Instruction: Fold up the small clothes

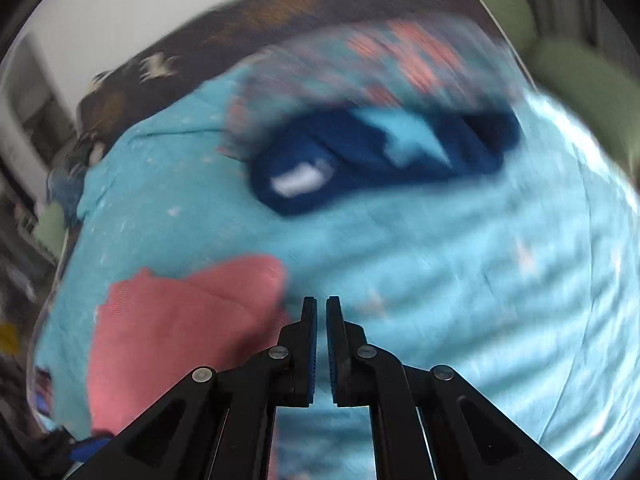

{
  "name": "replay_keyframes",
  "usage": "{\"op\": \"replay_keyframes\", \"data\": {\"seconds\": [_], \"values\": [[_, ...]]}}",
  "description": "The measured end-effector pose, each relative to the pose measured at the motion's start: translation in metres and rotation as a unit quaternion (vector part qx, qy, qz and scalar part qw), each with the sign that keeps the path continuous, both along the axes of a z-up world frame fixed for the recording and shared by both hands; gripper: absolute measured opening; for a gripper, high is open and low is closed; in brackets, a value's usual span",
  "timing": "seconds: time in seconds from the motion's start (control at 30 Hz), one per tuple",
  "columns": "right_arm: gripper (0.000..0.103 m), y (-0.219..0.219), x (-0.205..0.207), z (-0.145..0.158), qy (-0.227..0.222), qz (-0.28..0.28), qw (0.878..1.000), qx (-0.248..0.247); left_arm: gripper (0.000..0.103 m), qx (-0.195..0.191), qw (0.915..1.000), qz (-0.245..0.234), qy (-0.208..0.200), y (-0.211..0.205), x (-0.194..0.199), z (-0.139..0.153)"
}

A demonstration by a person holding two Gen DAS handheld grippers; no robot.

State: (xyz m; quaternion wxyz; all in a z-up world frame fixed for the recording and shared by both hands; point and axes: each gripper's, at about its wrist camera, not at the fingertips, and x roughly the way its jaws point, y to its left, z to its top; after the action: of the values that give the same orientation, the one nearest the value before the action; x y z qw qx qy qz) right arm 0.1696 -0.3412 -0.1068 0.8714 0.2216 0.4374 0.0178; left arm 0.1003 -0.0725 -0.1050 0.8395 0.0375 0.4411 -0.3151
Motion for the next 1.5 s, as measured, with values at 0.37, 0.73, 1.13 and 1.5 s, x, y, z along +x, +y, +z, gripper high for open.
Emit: {"op": "replay_keyframes", "data": {"seconds": [0.37,0.73,1.13,1.5], "values": [[0.015,0.054,-0.075,0.019,-0.008,0.168,0.985,0.051,0.072,-0.015,0.9990,0.037,-0.019,0.016,-0.008,0.012],[0.021,0.044,-0.100,0.020,-0.017,0.100,0.995,-0.010,0.072,-0.015,0.9939,0.106,0.030,0.065,-0.005,-0.009],[0.063,0.036,-0.128,0.013,0.013,0.097,0.995,-0.027,0.072,-0.008,0.9972,0.062,0.042,0.085,-0.053,-0.007],[0.065,0.038,-0.148,-0.004,0.028,0.091,0.995,-0.005,0.072,0.079,0.9944,0.070,0.000,0.066,-0.075,-0.017]]}}
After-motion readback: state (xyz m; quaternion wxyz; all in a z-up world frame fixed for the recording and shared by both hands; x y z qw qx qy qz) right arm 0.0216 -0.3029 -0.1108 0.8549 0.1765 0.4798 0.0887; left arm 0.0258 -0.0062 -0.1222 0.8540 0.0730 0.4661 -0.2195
